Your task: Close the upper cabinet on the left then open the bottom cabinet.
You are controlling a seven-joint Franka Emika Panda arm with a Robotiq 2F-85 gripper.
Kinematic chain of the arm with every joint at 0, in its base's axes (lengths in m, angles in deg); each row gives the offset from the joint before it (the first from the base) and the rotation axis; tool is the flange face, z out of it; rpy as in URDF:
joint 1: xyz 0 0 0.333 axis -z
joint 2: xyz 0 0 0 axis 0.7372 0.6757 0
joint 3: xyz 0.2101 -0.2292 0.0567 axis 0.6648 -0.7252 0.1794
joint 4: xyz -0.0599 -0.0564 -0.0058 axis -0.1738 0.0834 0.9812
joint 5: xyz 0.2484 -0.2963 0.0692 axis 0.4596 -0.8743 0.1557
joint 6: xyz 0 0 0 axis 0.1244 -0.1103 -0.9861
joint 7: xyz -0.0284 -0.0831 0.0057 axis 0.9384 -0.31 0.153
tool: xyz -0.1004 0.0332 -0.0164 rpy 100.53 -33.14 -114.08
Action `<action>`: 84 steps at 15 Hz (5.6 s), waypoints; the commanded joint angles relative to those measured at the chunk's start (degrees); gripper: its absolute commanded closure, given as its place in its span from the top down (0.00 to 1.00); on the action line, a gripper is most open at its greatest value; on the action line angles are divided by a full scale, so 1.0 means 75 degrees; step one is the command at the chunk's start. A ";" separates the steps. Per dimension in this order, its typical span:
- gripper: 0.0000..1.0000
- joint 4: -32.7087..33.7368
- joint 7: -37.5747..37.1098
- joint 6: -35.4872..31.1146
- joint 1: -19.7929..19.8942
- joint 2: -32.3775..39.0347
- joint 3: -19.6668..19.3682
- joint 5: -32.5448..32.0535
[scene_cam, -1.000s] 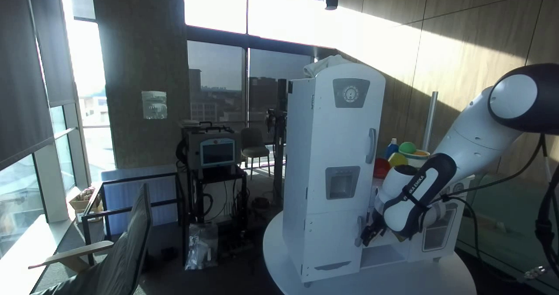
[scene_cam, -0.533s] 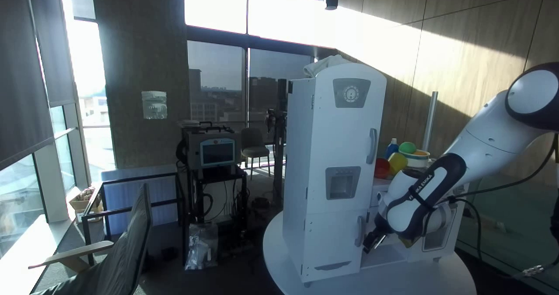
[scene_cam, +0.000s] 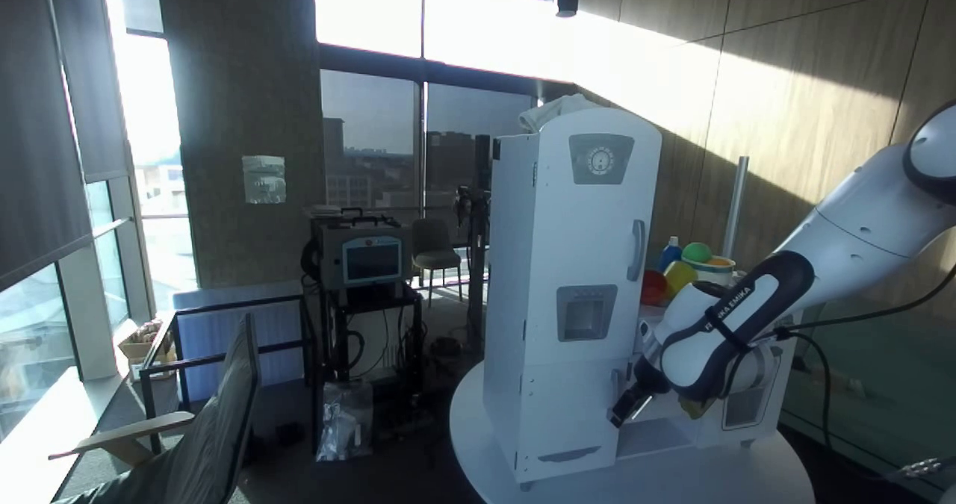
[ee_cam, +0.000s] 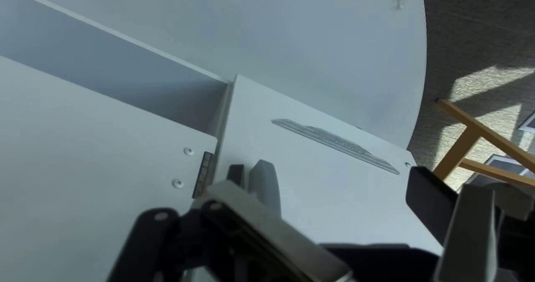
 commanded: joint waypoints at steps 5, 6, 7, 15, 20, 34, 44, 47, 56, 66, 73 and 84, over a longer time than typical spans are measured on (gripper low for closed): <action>1.00 -0.0140 -0.0336 -0.0752 0.0012 -0.0425 0.0281 0.0087; 0.75 -0.0134 -0.0362 -0.0810 -0.0034 -0.0464 0.0225 0.0061; 0.73 -0.0133 -0.0392 -0.0865 -0.0047 -0.0486 0.0204 0.0066; 0.15 0.0012 -0.0913 -0.0904 -0.0390 -0.0643 -0.0374 0.0088; 0.14 0.0084 -0.1210 -0.0841 -0.0645 -0.0649 -0.0650 0.0072; 0.27 0.0249 -0.1807 -0.0728 -0.1336 -0.0637 -0.1096 0.0033; 0.12 0.0129 -0.2719 -0.0237 -0.1850 -0.1080 -0.1851 0.0027; 0.12 -0.0071 -0.2472 -0.0011 -0.3154 -0.1504 -0.3101 0.1055; 0.12 -0.0274 -0.6289 0.1112 -0.5286 -0.2215 -0.5612 -0.1719; 0.11 -0.0009 -0.5881 0.3726 -0.6142 -0.2443 -0.5570 -0.0766; 0.42 0.0681 -0.3581 0.5642 -0.6369 -0.2299 -0.5421 0.0903; 1.00 0.1047 -0.3962 0.6029 -0.6021 -0.2657 -0.6020 0.0237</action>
